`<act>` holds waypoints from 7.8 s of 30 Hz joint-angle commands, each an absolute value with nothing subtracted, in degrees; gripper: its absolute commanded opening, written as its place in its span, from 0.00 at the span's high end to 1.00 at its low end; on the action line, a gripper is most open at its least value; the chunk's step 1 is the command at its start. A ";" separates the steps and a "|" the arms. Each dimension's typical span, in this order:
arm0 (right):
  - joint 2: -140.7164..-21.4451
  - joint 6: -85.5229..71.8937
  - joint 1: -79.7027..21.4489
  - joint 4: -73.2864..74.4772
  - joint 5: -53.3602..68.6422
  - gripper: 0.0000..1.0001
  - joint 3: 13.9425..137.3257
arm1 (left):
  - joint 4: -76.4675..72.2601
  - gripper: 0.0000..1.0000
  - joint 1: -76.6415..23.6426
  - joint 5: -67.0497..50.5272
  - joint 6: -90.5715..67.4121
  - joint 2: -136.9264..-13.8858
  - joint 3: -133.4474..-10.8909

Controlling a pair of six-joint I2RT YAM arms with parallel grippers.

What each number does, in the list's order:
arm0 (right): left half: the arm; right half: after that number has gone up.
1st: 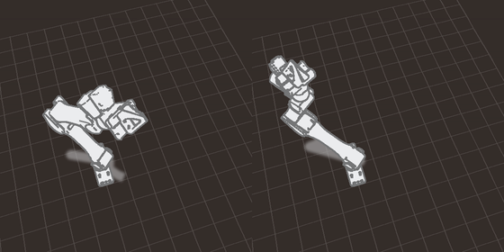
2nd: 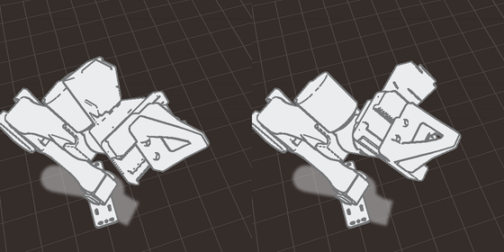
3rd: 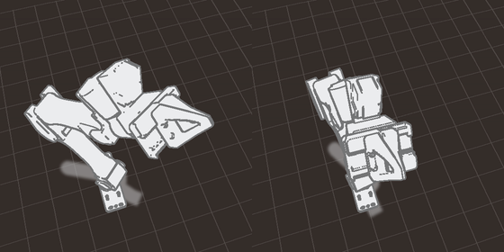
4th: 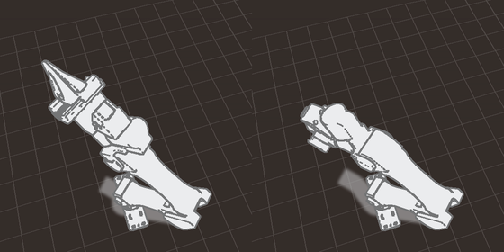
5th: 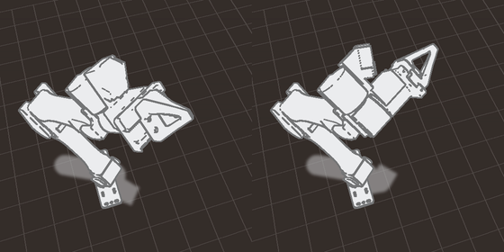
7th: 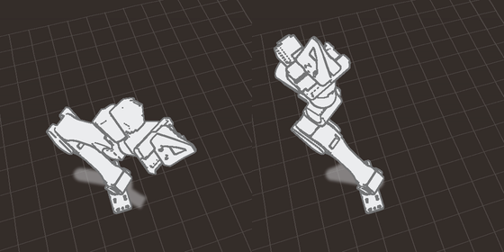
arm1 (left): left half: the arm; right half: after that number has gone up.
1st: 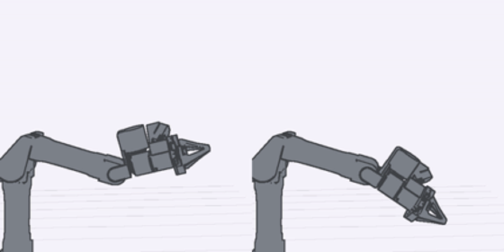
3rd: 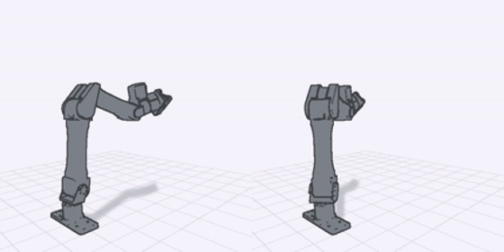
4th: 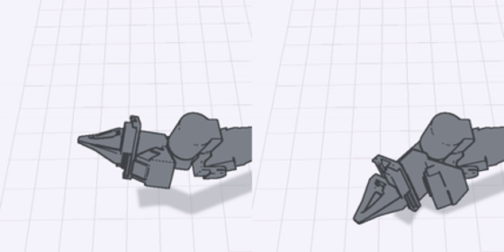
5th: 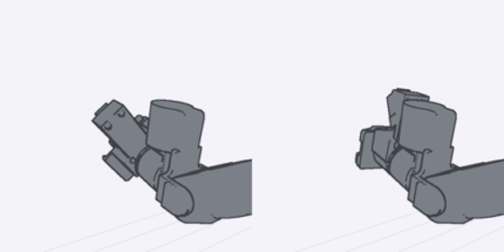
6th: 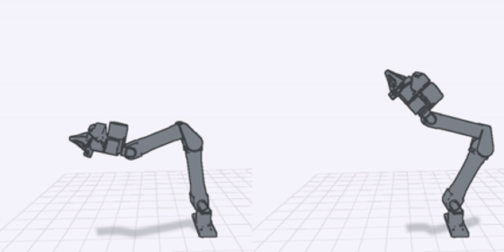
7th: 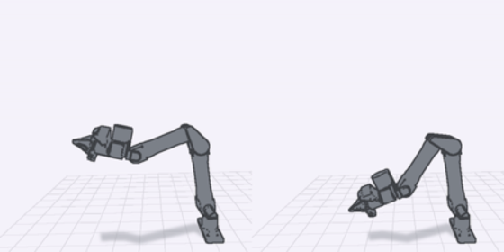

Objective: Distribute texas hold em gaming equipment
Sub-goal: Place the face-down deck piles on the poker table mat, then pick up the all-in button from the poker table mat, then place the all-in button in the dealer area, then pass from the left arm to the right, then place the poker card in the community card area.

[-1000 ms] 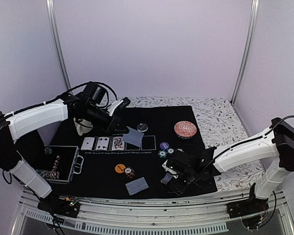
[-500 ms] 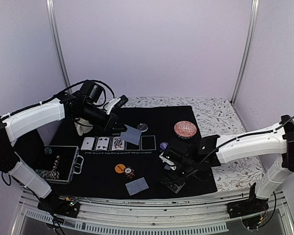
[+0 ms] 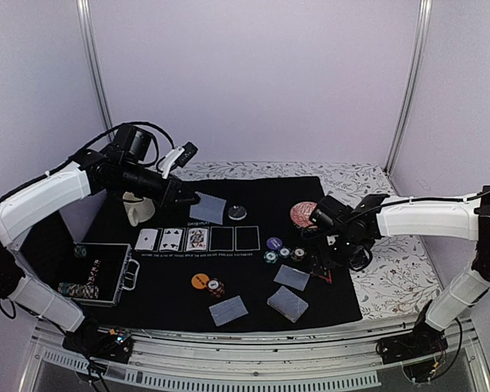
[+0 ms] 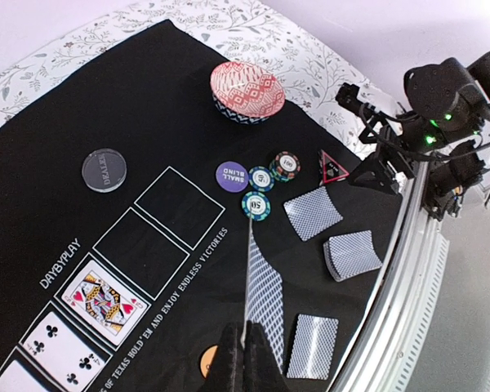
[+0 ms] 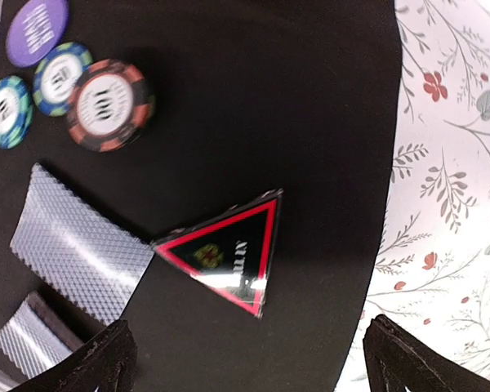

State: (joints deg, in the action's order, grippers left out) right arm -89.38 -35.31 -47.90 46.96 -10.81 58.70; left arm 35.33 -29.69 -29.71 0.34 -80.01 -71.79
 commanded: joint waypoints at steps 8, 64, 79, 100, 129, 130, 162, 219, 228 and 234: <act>-98.50 -38.15 -45.74 43.16 -10.01 0.06 61.53 | 33.05 1.00 -28.65 -30.52 2.05 -77.58 -68.60; -96.44 -36.97 -42.61 43.70 -11.53 0.42 60.23 | 33.22 1.00 -28.48 -28.28 2.98 -74.98 -68.33; -89.90 -31.97 -44.57 51.29 -13.85 0.48 75.10 | 28.38 1.00 -24.70 -22.78 -1.14 -71.46 -65.39; -124.27 -12.79 -57.89 41.46 -5.63 0.50 117.54 | 14.78 1.00 -15.74 -15.65 -9.89 -64.30 -52.99; -143.07 2.80 -75.16 33.91 3.88 0.51 126.52 | 14.56 1.00 -12.95 -12.60 -9.54 -64.86 -51.54; -143.45 2.74 -75.27 33.85 3.53 0.51 126.82 | 14.51 1.00 -12.97 -12.65 -9.50 -64.94 -51.51; -101.31 7.65 -62.84 37.89 15.14 0.20 102.00 | 17.40 1.00 -34.02 -48.82 9.53 -64.92 -53.64; -136.85 -63.65 -55.56 -0.44 -4.39 0.98 96.90 | 16.08 0.08 -20.21 -4.94 -3.26 -61.61 -50.98; -139.48 -65.21 -54.81 -1.74 -4.50 0.98 98.89 | 16.14 0.08 -20.22 -4.80 -3.16 -61.80 -50.90; -139.76 -63.17 -54.24 -0.38 -5.67 0.98 100.73 | 16.13 0.08 -20.22 -4.82 -3.16 -62.05 -50.89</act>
